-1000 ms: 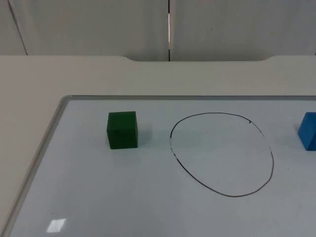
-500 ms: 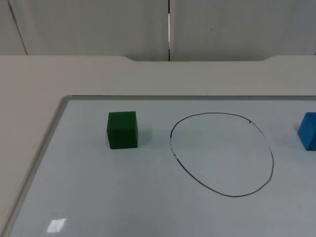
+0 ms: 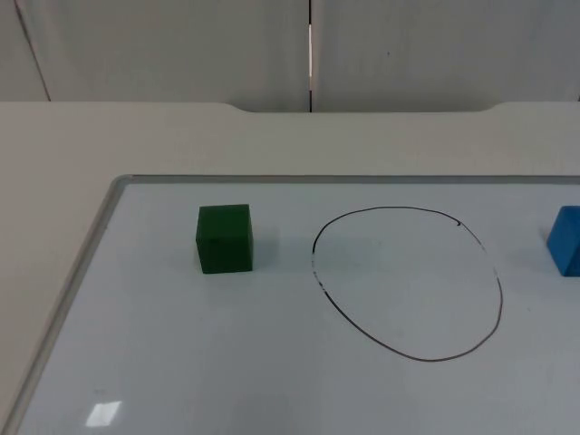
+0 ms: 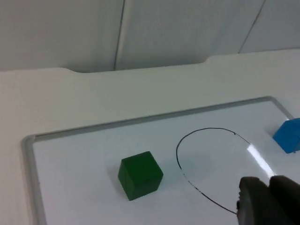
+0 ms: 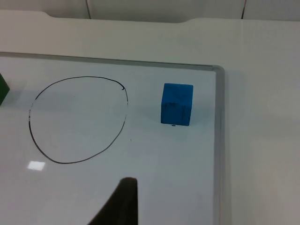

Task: Push the two cubes into the marked area.

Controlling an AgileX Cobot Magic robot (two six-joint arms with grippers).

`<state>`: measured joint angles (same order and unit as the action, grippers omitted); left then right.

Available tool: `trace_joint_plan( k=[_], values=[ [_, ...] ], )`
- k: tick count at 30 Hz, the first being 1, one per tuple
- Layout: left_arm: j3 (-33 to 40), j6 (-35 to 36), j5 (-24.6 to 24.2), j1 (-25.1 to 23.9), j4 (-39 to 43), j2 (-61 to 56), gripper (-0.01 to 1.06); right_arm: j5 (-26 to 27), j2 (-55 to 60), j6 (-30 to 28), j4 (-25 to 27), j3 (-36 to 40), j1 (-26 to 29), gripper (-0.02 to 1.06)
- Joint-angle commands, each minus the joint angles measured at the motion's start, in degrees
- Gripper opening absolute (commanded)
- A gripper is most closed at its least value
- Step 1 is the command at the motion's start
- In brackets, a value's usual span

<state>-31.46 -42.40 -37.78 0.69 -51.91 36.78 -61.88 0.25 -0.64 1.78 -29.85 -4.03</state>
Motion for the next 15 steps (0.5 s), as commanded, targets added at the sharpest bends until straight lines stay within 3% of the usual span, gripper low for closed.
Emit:
trace_joint_plan(
  k=[1, 5, 8, 15],
  values=[
    [-0.32, -4.36, 0.79, -0.13, -6.00, 3.20, 0.05, 0.04, -0.25, -0.31, -0.23, 0.31, 0.46, 1.05],
    [-0.32, -9.46, 0.79, -0.13, -11.16, 7.06, 0.00, 0.04, -0.25, -0.31, -0.23, 0.31, 0.46, 1.05],
    [-0.32, -16.73, 0.79, -0.13, -19.54, 11.29, 0.00, 0.04, -0.25, -0.31, -0.23, 0.31, 0.46, 1.05],
    [-0.32, -24.54, 1.69, -0.13, -27.19, 15.54, 0.00, 0.04, -0.25, -0.31, -0.23, 0.31, 0.46, 1.05]
  ],
)
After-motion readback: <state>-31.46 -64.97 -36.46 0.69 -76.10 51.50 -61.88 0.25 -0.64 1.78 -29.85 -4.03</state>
